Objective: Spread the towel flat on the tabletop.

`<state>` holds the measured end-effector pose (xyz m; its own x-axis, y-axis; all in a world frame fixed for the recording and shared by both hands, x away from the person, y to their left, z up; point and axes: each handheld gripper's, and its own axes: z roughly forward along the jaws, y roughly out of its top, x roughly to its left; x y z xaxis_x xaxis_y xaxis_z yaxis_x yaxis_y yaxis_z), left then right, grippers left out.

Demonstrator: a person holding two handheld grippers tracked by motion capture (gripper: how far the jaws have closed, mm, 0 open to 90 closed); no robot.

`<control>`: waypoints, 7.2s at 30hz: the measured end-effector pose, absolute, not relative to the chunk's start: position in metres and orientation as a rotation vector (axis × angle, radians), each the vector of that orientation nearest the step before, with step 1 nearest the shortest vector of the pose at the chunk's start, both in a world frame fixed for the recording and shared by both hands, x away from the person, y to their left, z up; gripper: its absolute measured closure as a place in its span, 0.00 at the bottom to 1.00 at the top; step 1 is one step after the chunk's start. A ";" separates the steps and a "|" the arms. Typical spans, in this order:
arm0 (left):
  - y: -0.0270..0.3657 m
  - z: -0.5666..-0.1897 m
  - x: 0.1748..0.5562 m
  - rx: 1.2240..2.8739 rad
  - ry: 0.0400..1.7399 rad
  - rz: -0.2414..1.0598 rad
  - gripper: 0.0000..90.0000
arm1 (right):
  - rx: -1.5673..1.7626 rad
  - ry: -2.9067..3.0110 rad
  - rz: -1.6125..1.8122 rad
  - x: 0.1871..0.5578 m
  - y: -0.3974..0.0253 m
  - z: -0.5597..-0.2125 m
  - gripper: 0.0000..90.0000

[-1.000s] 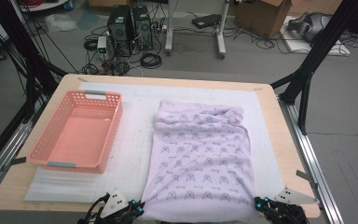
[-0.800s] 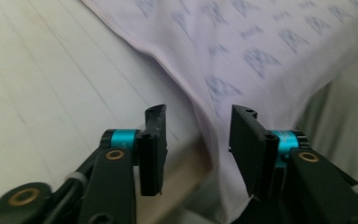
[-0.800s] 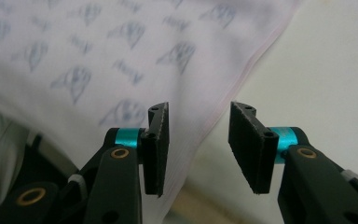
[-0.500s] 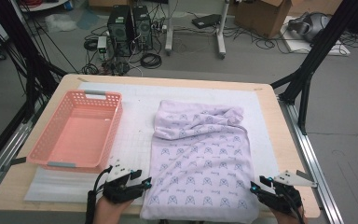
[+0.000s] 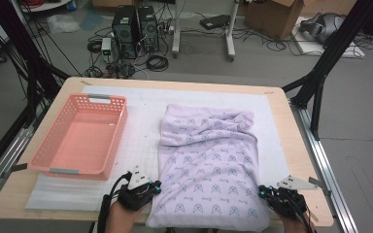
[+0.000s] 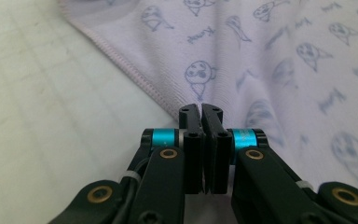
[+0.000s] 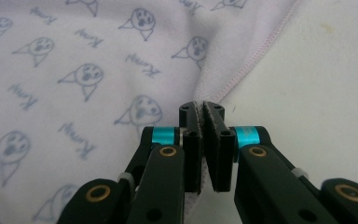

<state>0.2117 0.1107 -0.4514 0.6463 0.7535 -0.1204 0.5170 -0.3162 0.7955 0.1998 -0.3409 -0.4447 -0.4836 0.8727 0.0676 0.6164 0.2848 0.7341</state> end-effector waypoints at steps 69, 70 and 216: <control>0.132 -0.449 0.219 1.813 1.082 0.278 0.56 | 1.408 2.130 1.102 0.166 -0.367 -0.436 0.73; 0.131 -0.448 0.223 1.817 1.086 0.275 0.56 | 1.402 2.131 1.092 0.171 -0.364 -0.437 0.71; 0.108 -0.456 0.209 1.946 1.004 0.386 0.98 | 1.428 2.104 0.991 0.201 -0.357 -0.447 0.97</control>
<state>0.2095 0.1084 -0.4556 0.6240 0.7730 -0.1143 0.4972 -0.2800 0.8213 0.2007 -0.3574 -0.4471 -0.3913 0.9186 0.0552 0.6273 0.2224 0.7464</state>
